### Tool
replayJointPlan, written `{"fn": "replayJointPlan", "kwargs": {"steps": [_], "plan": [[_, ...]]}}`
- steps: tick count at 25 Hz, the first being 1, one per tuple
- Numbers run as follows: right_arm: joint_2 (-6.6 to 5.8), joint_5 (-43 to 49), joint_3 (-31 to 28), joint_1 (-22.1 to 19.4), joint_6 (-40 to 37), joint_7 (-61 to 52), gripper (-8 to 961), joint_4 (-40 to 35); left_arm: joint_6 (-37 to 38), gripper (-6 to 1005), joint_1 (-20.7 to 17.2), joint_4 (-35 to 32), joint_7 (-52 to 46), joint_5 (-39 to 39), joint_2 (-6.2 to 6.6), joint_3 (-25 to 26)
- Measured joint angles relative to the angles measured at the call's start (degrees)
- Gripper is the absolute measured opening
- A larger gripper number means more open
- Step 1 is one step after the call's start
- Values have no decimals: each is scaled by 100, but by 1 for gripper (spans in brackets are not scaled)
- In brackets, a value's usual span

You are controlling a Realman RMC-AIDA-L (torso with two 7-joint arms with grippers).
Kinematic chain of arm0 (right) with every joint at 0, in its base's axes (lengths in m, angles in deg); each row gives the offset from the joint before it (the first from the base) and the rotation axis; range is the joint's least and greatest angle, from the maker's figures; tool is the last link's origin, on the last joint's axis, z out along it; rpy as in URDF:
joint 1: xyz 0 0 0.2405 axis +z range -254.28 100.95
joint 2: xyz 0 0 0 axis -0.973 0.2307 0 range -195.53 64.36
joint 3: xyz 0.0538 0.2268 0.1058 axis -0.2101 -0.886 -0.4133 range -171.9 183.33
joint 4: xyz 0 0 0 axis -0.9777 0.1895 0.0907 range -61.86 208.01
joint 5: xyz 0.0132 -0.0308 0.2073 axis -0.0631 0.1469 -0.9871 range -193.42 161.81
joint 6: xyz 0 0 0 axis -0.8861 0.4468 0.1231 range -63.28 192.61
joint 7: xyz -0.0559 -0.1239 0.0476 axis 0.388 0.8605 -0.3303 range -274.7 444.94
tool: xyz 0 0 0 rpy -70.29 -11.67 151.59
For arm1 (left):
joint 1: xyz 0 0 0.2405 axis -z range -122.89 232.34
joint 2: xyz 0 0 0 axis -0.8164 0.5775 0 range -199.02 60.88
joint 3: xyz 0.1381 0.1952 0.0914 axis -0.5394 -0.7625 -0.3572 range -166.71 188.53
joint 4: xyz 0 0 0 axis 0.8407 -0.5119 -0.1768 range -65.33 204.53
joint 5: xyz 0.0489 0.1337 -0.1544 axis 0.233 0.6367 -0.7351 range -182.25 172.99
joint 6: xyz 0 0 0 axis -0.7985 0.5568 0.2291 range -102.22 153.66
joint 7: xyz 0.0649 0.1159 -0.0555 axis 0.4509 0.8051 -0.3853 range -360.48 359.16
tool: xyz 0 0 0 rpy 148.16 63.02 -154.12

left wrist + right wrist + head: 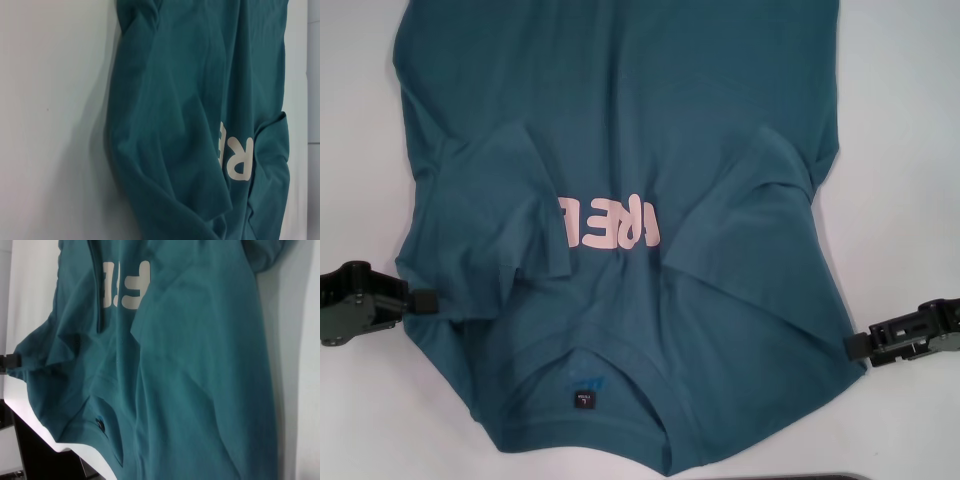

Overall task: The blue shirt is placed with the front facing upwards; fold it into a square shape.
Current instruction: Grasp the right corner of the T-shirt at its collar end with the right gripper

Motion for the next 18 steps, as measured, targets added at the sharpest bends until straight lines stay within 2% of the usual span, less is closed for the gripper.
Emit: {"fn": "replayJointPlan", "kwargs": {"steps": [18], "plan": [[91,99,183,104,154,-122,729,8,-7,32,0,0,0,-37,0,2]]}}
